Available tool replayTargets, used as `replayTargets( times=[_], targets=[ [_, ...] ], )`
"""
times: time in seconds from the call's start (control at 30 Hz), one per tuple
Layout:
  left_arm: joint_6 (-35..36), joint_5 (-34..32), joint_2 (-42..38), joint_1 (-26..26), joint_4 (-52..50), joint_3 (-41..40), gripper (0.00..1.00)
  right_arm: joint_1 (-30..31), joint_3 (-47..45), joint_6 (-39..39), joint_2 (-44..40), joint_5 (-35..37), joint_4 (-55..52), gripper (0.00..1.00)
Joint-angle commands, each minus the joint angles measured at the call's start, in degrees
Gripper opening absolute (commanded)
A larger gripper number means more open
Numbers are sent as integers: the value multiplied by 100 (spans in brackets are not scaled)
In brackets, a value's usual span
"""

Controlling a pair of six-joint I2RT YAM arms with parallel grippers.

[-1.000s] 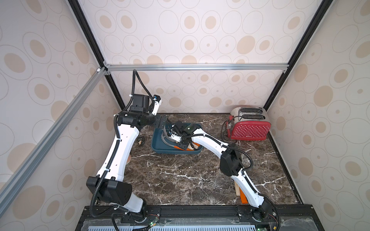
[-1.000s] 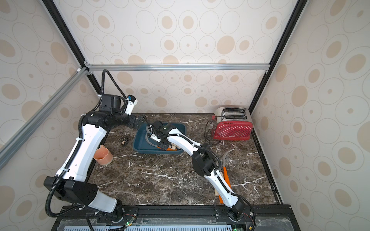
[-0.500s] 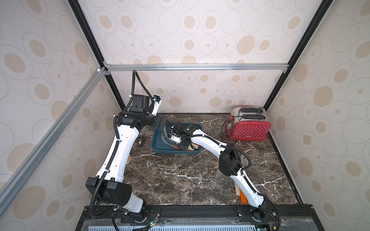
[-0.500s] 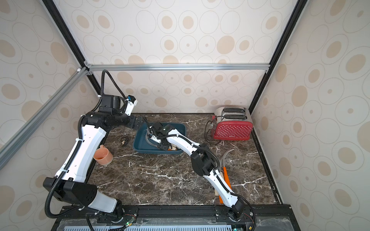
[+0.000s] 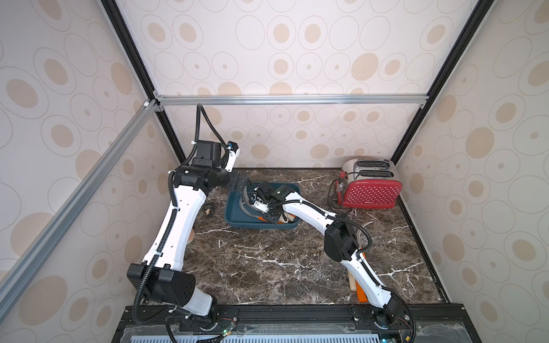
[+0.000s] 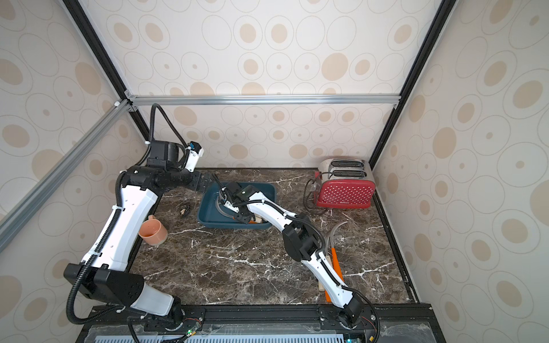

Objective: Put small sickles into storage boxes
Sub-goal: Place the sickle in the storage box.

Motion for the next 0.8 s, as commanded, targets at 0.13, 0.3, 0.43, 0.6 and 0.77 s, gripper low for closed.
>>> replayTargets(
  times=[0.13, 0.3, 0.43, 0.6, 0.77],
  targets=[
    [-59, 76, -73, 16, -5, 127, 99, 15, 174, -20, 167, 67, -63, 25],
    [-10, 17, -91, 16, -12, 151, 99, 18, 194, 41, 226, 49, -42, 27],
    [46, -23, -101, 21, -40, 217, 99, 16, 281, 58, 297, 96, -141, 29],
    [27, 24, -48, 17, -40, 276, 99, 18, 253, 89, 284, 126, -193, 32],
    [34, 11, -78, 24, -35, 254, 99, 15, 231, 120, 273, 198, -180, 38]
  ],
)
